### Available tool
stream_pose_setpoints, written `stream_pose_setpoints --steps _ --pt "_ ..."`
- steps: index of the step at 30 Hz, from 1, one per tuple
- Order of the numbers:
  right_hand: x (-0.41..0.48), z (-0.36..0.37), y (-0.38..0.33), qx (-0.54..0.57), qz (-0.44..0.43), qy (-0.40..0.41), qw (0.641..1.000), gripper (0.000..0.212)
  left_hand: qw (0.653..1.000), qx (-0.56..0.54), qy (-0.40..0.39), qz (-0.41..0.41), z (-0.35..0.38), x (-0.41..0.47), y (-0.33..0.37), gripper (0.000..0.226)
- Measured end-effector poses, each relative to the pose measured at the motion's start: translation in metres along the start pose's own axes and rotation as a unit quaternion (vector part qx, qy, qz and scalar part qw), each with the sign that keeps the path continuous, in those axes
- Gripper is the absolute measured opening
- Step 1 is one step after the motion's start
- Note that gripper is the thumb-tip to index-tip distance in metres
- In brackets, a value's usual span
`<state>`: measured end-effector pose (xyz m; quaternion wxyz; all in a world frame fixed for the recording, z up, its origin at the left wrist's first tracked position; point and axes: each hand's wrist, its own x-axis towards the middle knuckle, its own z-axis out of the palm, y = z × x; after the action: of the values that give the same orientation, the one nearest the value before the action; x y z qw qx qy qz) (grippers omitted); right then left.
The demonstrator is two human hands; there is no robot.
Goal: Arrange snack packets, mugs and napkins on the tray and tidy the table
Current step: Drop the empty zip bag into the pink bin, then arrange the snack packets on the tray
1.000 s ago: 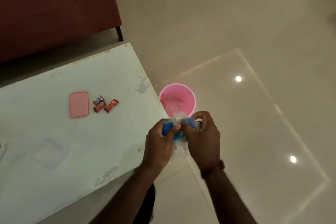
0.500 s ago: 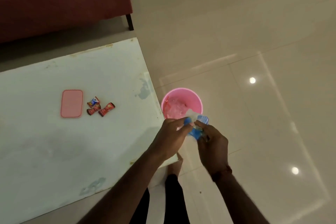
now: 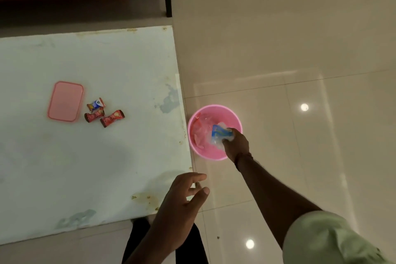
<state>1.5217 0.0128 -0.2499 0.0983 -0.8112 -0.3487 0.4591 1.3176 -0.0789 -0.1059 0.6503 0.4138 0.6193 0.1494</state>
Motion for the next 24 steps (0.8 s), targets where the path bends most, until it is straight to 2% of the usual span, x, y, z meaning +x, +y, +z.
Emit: stream_pose_setpoints --steps 3,6,12,17,19,21,24 --pt "0.007 0.007 -0.006 -0.001 0.034 -0.107 0.994 0.085 1.0 -0.001 0.009 -0.011 -0.002 0.0 -0.003 0.023" --pt "0.005 0.008 -0.006 -0.03 0.042 -0.116 0.992 0.093 1.0 -0.006 0.015 -0.012 -0.005 0.003 -0.001 0.023" --pt "-0.029 0.004 -0.017 -0.013 -0.018 -0.075 0.997 0.081 0.999 -0.015 0.03 0.009 -0.022 -0.004 0.01 0.022" --pt "-0.092 0.012 -0.042 0.035 -0.086 0.032 0.995 0.052 0.997 -0.039 0.063 0.029 -0.055 -0.025 0.007 0.021" --pt "-0.121 0.019 -0.054 0.031 -0.142 0.09 0.985 0.043 0.995 -0.05 0.077 0.04 -0.073 -0.035 0.002 0.022" --pt "-0.149 0.032 -0.073 0.026 -0.192 0.121 0.974 0.04 0.992 -0.056 0.098 0.05 -0.098 -0.047 -0.006 0.024" --pt "-0.186 0.058 -0.104 0.025 -0.217 0.117 0.969 0.047 0.986 -0.038 0.14 0.076 -0.148 -0.067 -0.017 0.03"
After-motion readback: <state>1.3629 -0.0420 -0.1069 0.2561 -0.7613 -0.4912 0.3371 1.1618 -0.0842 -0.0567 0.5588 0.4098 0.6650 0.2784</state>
